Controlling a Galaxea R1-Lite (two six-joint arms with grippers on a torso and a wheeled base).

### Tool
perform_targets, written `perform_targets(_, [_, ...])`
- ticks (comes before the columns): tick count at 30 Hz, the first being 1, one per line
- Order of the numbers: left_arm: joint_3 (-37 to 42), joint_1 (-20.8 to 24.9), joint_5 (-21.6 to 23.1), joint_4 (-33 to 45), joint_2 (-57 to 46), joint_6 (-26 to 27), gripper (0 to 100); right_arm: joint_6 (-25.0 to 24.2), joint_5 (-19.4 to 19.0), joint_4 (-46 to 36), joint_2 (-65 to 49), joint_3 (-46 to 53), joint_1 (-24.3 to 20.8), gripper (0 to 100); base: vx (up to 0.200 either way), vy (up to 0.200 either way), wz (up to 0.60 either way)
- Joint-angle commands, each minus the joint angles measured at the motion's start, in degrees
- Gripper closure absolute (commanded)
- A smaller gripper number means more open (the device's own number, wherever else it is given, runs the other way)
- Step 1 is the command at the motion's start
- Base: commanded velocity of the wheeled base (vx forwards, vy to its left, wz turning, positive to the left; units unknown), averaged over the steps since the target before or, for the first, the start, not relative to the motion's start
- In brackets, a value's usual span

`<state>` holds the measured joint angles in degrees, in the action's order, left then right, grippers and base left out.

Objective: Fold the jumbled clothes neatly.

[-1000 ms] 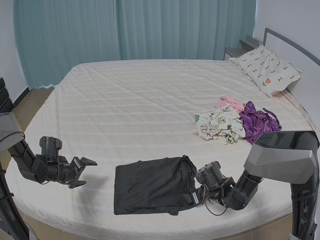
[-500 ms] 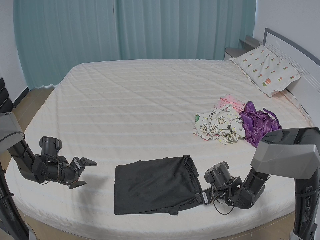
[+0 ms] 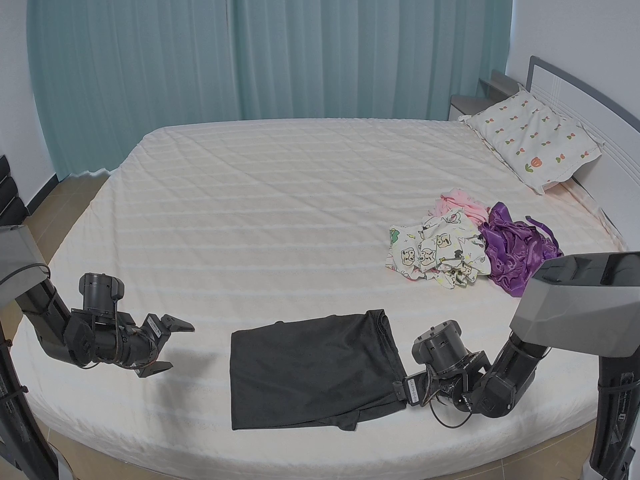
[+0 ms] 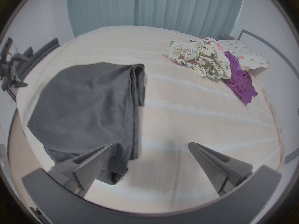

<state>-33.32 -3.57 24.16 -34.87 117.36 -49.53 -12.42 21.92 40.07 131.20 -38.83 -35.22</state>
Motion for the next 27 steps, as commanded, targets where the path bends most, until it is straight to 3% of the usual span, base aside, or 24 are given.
perform_targets(1, [-0.1, 0.0, 0.0, 0.0, 0.1, 0.0, 0, -1.6, -4.3, 0.2, -5.2, -0.5, 0.9, 0, 0.000, 0.000, 0.00])
perform_targets(5, [-0.1, 0.0, 0.0, 0.0, 0.1, 0.0, 0, -2.3, -5.9, 0.1, -4.7, -3.4, 3.0, 0, 0.000, 0.000, 0.00])
perform_targets(11, [0.0, 0.0, -0.2, 0.0, 0.1, 0.0, 0, -8.8, -7.8, -1.0, 4.0, -17.4, 4.3, 0, 0.000, 0.000, 0.00])
perform_targets(12, [0.0, 0.0, -0.2, 0.0, 0.1, 0.0, 0, -10.6, -8.8, -4.2, 7.2, -23.1, 4.3, 0, 0.000, 0.000, 0.00])
perform_targets(14, [0.1, 0.0, -0.2, 0.0, 0.1, 0.0, 0, -11.3, -9.5, -5.9, 8.4, -25.4, 4.2, 0, 0.000, 0.000, 0.00])
perform_targets(17, [0.1, 0.0, -0.2, 0.0, 0.1, 0.0, 0, -16.2, -12.9, -13.7, 11.3, -35.7, 4.4, 0, 0.000, 0.000, 0.00])
perform_targets(22, [0.0, 0.0, -0.2, 0.0, 0.1, 0.0, 0, -24.7, -14.6, -24.5, 15.1, -46.9, 4.7, 0, 0.000, 0.000, 0.00])
perform_targets(27, [-0.1, 0.0, -0.1, 0.0, 0.1, 0.0, 0, -25.8, -14.7, -28.3, 16.0, -50.4, 5.2, 0, 0.000, 0.000, 0.00])
